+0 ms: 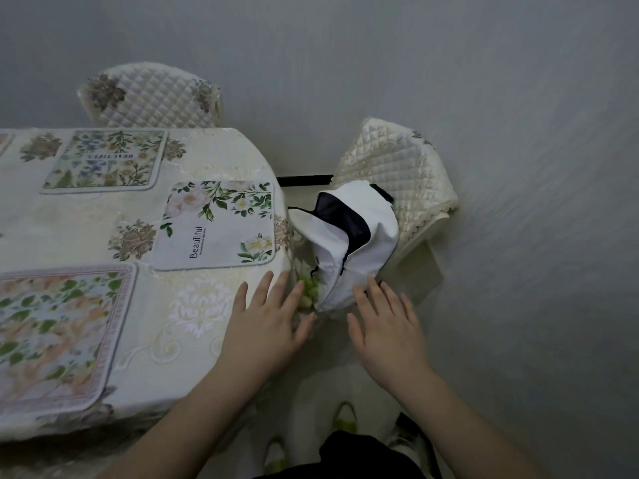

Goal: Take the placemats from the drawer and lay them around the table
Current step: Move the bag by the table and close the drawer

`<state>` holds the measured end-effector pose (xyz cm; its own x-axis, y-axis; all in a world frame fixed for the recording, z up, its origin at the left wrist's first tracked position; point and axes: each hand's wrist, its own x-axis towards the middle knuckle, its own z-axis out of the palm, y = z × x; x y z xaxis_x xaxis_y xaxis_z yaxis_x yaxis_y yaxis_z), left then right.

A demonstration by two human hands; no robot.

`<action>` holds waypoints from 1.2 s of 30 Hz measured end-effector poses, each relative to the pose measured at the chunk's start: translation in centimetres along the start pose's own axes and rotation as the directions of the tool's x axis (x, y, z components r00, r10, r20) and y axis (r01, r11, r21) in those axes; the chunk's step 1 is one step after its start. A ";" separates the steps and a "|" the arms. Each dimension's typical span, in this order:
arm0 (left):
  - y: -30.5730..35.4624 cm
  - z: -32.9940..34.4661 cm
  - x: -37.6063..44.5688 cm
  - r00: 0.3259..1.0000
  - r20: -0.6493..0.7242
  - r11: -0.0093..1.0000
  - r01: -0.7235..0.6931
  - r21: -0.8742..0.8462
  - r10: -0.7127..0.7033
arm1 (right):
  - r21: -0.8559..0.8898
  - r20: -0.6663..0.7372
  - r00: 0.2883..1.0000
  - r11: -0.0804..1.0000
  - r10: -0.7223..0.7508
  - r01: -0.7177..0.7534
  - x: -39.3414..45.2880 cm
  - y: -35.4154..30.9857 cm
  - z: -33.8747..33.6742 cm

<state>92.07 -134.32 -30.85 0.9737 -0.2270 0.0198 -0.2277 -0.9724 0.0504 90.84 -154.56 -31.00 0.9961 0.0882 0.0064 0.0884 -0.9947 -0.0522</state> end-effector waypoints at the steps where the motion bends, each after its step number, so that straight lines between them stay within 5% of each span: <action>1: 0.0 0.0 -0.6 1.000 -0.010 1.000 -0.014 -0.004 0.014 | 0.003 -0.007 1.000 1.000 0.009 -0.009 -0.7 -0.1 -0.2; 12: 4.5 0.4 -6.4 0.994 0.050 0.996 -0.094 -0.014 0.094 | -0.004 0.016 0.996 0.996 0.091 -0.091 -9.8 4.3 -1.2; 21: 10.6 -2.5 -10.6 0.998 0.064 0.998 0.017 -0.063 -0.013 | 0.051 0.028 0.999 0.998 0.037 -0.038 -14.5 8.6 -2.4; 30: 8.1 -7.4 -18.2 0.966 0.061 0.966 0.255 -0.035 -0.252 | 0.090 0.061 0.972 0.971 -0.229 0.223 -14.5 4.1 -5.1; 36: 2.8 -9.8 -27.3 0.860 0.001 0.860 0.510 -0.022 -0.510 | 0.103 0.035 0.891 0.888 -0.453 0.447 -15.5 -4.3 -6.6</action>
<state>64.74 -130.30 -21.45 0.9537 0.3005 -0.0099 0.3004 -0.9508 0.0756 74.98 -152.00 -24.26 0.8476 0.5306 -0.0058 0.5242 -0.8390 -0.1462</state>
